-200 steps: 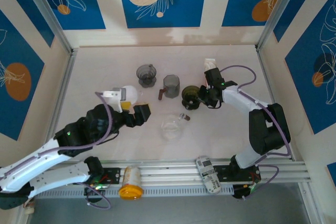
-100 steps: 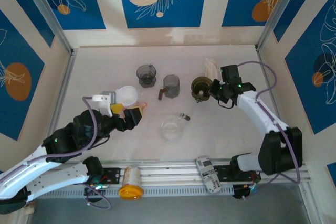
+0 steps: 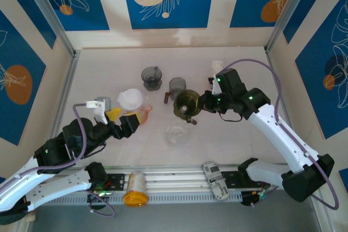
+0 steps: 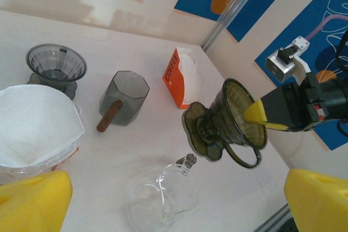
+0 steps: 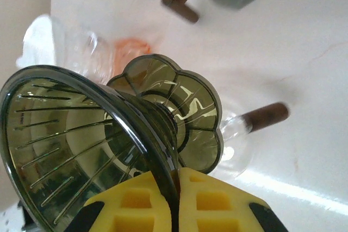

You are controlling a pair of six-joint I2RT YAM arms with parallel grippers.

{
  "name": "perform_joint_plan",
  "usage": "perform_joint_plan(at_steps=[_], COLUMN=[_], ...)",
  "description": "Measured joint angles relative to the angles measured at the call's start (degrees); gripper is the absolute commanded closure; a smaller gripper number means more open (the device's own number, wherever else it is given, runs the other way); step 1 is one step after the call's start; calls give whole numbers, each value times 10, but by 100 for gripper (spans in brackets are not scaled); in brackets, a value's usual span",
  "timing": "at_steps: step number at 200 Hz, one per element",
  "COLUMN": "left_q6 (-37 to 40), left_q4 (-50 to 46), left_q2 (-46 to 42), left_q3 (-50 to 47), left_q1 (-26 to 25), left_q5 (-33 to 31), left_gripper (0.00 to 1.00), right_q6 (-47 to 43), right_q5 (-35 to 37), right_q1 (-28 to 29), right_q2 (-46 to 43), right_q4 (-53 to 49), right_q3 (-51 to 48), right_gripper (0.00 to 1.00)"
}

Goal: Place the coffee filter in the dripper

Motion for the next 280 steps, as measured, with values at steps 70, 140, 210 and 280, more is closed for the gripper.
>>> perform_joint_plan(at_steps=[70, 140, 210, 280], left_q6=[0, 0, 0, 0], left_q4=[-5, -11, -13, -13], left_q2=[0, -5, -19, -21], left_q3=[-8, -22, -27, -28], left_q1=[0, 0, 0, 0], left_q5=[-4, -6, -13, -15], left_gripper=[0, 0, 0, 0], right_q6=[5, 3, -2, 0], right_q5=[-14, 5, 27, 41], right_q1=[59, 85, 104, 108], right_q2=[89, 112, 137, 133], right_q4=[-59, -68, -74, -74], right_q3=[6, 34, 41, 41], right_gripper=[100, 100, 94, 44])
